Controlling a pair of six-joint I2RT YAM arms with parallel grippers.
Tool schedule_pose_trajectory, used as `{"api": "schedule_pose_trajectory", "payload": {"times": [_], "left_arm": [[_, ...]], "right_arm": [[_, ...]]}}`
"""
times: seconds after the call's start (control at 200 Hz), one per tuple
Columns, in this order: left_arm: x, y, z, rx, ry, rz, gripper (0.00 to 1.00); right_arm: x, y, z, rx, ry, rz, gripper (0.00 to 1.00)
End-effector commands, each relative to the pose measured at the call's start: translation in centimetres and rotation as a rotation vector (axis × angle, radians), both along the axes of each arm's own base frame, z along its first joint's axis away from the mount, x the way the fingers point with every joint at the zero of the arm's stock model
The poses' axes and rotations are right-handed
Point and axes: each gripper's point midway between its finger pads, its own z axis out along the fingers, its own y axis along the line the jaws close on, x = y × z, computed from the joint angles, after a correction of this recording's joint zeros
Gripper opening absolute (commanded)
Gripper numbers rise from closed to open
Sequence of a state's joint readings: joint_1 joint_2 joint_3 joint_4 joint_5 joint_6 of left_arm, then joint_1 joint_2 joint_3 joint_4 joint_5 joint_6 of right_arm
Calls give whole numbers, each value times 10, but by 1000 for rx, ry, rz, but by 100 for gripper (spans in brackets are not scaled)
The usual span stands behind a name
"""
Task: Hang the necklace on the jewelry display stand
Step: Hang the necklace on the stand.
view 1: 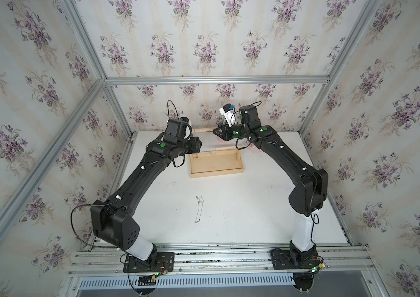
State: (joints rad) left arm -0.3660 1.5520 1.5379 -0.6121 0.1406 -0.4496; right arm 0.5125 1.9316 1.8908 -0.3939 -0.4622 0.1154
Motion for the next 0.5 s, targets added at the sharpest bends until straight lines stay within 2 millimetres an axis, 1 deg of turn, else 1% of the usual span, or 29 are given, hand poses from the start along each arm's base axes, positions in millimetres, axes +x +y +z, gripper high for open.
{"api": "schedule_pose_trajectory", "payload": {"times": [0.0, 0.02, 0.025, 0.035, 0.06, 0.12, 0.135, 0.14, 0.165, 0.24, 0.29, 0.31, 0.365, 0.38, 0.405, 0.495], "left_arm": [[-20, 31, -24, 76, 93, 137, 50], [-24, 34, -29, 79, 103, 153, 50], [-25, 35, -29, 79, 105, 156, 50], [-27, 36, -32, 81, 111, 163, 50], [-31, 40, -35, 85, 115, 176, 50], [-40, 48, -42, 108, 133, 207, 50], [-42, 50, -44, 115, 139, 217, 50], [-43, 50, -45, 118, 142, 219, 50], [-46, 54, -48, 131, 156, 229, 51], [-56, 61, -62, 163, 203, 254, 54], [-63, 62, -71, 167, 228, 260, 55], [-66, 62, -75, 167, 237, 258, 59], [-72, 63, -87, 176, 264, 270, 62], [-76, 64, -81, 167, 245, 276, 64], [-80, 66, -83, 170, 245, 285, 67], [-92, 69, -96, 184, 248, 296, 88]], "right_arm": [[-10, -21, -14, -61, 27, -126, 25], [-12, -26, -18, -72, 36, -150, 26], [-19, -19, -19, -74, 38, -135, 26], [-26, -14, -21, -79, 44, -128, 26], [-34, -14, -26, -88, 57, -135, 28], [-55, -12, -39, -111, 87, -129, 41], [-60, -11, -42, -116, 93, -125, 43], [-61, -11, -39, -113, 87, -127, 44], [-71, -8, -46, -128, 100, -118, 46], [-101, 0, -67, -186, 122, -92, 47], [-119, 4, -83, -234, 138, -79, 47], [-126, 6, -88, -248, 149, -74, 47], [-145, 9, -107, -281, 210, -58, 46], [-150, 11, -111, -288, 225, -50, 46], [-159, 12, -121, -308, 250, -38, 45], [-185, 16, -156, -397, 297, -28, 44]]}}
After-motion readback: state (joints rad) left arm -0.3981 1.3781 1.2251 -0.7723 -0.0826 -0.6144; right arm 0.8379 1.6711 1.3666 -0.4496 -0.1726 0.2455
